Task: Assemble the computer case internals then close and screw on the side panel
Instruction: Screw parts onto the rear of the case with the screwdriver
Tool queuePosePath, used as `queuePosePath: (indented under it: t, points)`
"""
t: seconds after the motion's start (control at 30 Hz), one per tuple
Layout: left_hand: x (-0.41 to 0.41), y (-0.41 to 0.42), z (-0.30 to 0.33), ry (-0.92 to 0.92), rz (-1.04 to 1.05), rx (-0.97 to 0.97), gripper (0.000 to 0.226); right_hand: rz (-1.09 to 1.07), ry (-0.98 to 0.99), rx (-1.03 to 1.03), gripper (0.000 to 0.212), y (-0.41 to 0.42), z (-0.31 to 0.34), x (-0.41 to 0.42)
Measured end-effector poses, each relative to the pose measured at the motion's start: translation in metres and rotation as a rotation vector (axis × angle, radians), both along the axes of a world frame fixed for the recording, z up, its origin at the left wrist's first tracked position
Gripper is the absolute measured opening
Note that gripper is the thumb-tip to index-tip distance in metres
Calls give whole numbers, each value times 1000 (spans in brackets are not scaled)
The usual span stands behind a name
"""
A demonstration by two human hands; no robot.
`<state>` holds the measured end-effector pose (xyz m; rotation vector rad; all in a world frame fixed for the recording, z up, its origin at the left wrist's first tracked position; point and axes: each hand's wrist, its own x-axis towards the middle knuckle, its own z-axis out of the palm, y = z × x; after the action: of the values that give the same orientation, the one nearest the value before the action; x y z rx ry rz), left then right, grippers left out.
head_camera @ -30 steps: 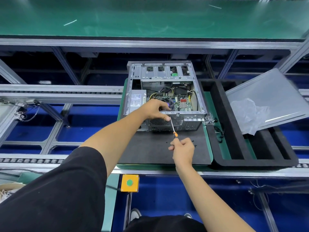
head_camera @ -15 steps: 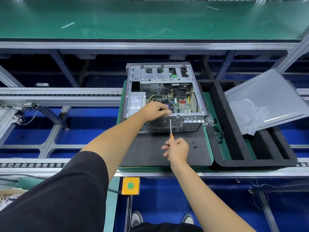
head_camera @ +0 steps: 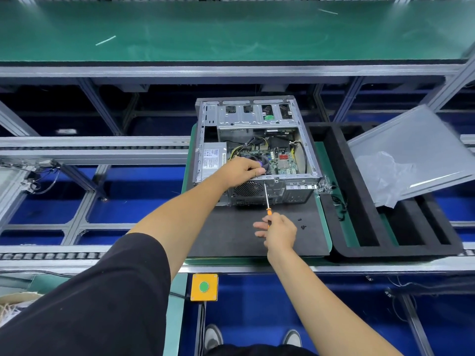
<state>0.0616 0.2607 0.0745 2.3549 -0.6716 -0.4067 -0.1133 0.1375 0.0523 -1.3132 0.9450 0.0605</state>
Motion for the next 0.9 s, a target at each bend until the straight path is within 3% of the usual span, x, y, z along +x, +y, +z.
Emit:
queuePosePath:
  t: [0.13, 0.2, 0.43, 0.5, 0.6, 0.7, 0.83, 0.9]
  points:
    - [0, 0, 0, -10, -12, 2, 47, 57, -8, -99, 9, 0, 0, 1]
    - [0, 0, 0, -14, -18, 7, 47, 69, -24, -127, 12, 0, -1, -1]
    - [0, 0, 1, -23, -23, 8, 46, 49, 69, 151, 17, -3, 4, 3]
    - [1, 0, 0, -17, -21, 7, 46, 74, 63, 87, 6, -3, 2, 3]
    - [1, 0, -1, -15, -11, 13, 45, 108, -13, -52, 18, -1, 0, -2]
    - [1, 0, -1, -12, -10, 17, 45, 100, -36, -88, 14, 2, 2, -4]
    - [1, 1, -1, -18, -18, 16, 45, 42, 71, 389, 18, -2, 9, 2]
    - [1, 0, -1, -19, -20, 15, 44, 69, 103, 512, 20, -8, 9, 3]
